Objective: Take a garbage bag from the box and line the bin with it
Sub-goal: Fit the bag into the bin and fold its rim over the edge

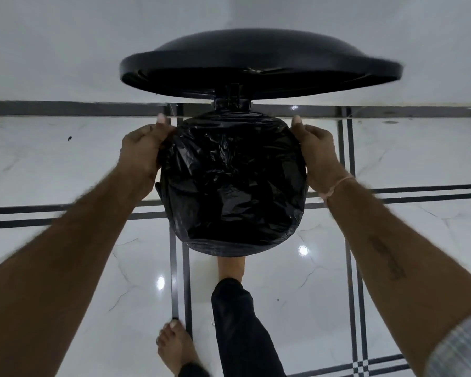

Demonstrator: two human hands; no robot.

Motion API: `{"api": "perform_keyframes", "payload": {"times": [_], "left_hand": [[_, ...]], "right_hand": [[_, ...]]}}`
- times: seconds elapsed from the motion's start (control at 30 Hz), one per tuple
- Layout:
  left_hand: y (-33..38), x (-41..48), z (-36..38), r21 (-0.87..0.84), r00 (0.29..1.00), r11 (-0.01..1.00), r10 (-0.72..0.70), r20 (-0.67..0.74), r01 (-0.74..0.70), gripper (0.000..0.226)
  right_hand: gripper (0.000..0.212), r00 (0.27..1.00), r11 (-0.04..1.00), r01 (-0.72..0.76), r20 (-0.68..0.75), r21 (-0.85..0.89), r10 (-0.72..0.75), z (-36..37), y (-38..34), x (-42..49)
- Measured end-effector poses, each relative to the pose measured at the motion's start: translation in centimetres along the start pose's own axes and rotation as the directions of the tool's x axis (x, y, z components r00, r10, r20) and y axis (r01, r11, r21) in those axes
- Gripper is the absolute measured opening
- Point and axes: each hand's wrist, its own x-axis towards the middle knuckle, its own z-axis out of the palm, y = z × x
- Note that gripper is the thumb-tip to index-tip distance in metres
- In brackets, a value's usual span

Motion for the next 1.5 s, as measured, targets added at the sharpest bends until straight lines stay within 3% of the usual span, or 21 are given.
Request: {"api": "perform_keyframes", "payload": {"times": [0.07, 0.17, 0.3, 0.43, 0.53, 0.77, 0.87, 0.97, 1.1, 1.23, 1.33, 1.43, 1.5], "left_hand": [[-0.2, -0.6, -0.1, 0.031, 1.000, 1.000, -0.003, 0.020, 0.003, 0.029], [-0.1, -0.5, -0.1, 0.006, 0.996, 0.996, -0.086, 0.034, 0.086, 0.027], [-0.2, -0.5, 0.0, -0.048, 0.988, 0.989, -0.142, -0.052, 0.140, 0.025], [-1.7, -1.5, -0.6, -0.079, 0.994, 0.997, -0.033, -0.104, 0.025, 0.031], [-2.6, -2.7, -1.1, -0.058, 0.998, 0.998, -0.029, -0.048, 0.026, 0.028], [-2.3, -2.9, -0.5, -0.153, 0.957, 0.955, -0.272, -0.101, 0.255, 0.021], [-2.9, -4.0, -0.4, -0.113, 0.978, 0.982, -0.166, -0.127, 0.152, 0.030], [-3.6, -5.0, -0.4, -0.063, 0.989, 0.993, -0.103, -0.109, 0.097, 0.033], [-3.5, -5.4, -0.4, 0.031, 0.994, 0.998, -0.053, -0.100, 0.057, 0.037], [-4.0, -7.1, 0.0, -0.017, 0.962, 0.999, -0.044, -0.269, 0.041, 0.030], [-5.6, -8.9, 0.2, -0.072, 0.894, 0.991, -0.133, -0.428, 0.113, 0.042], [-6.6, -11.1, 0.8, -0.289, 0.902, 0.918, -0.348, -0.256, 0.272, 0.032], [-6.6, -11.8, 1.0, -0.377, 0.905, 0.881, -0.378, -0.195, 0.287, 0.026]], "right_hand": [[0.048, 1.000, 1.000, 0.005, -0.010, -0.026, -0.005, -0.3, 0.7, -0.9], [0.033, 0.988, 0.983, -0.154, 0.043, 0.098, 0.151, -0.8, 0.4, -1.1], [0.046, 0.944, 0.946, -0.312, 0.139, 0.088, 0.298, -1.6, -0.4, -0.7], [0.029, 0.972, 0.969, -0.235, 0.016, 0.072, 0.234, -1.7, 0.3, -1.8], [0.034, 0.977, 0.974, -0.214, 0.015, 0.077, 0.213, -2.2, 1.5, -2.9], [0.052, 0.935, 0.911, -0.322, -0.062, 0.256, 0.348, -0.6, 1.9, -1.8], [0.065, 0.944, 0.933, -0.283, -0.106, 0.223, 0.312, -0.5, 3.2, -2.4], [0.058, 0.965, 0.958, -0.206, -0.122, 0.200, 0.233, -0.4, 3.5, -4.3], [0.050, 0.944, 0.913, -0.323, 0.017, 0.248, 0.330, -0.5, 1.9, -5.2], [0.052, 0.948, 0.961, -0.187, -0.218, 0.204, 0.230, 0.0, 2.4, -7.7], [0.041, 0.885, 0.957, -0.160, -0.395, 0.243, 0.248, 0.3, 5.1, -9.9], [0.034, 0.867, 0.828, -0.319, -0.211, 0.462, 0.452, 0.8, 6.6, -12.2], [0.036, 0.868, 0.755, -0.336, -0.125, 0.563, 0.480, 0.9, 6.8, -12.7]]}}
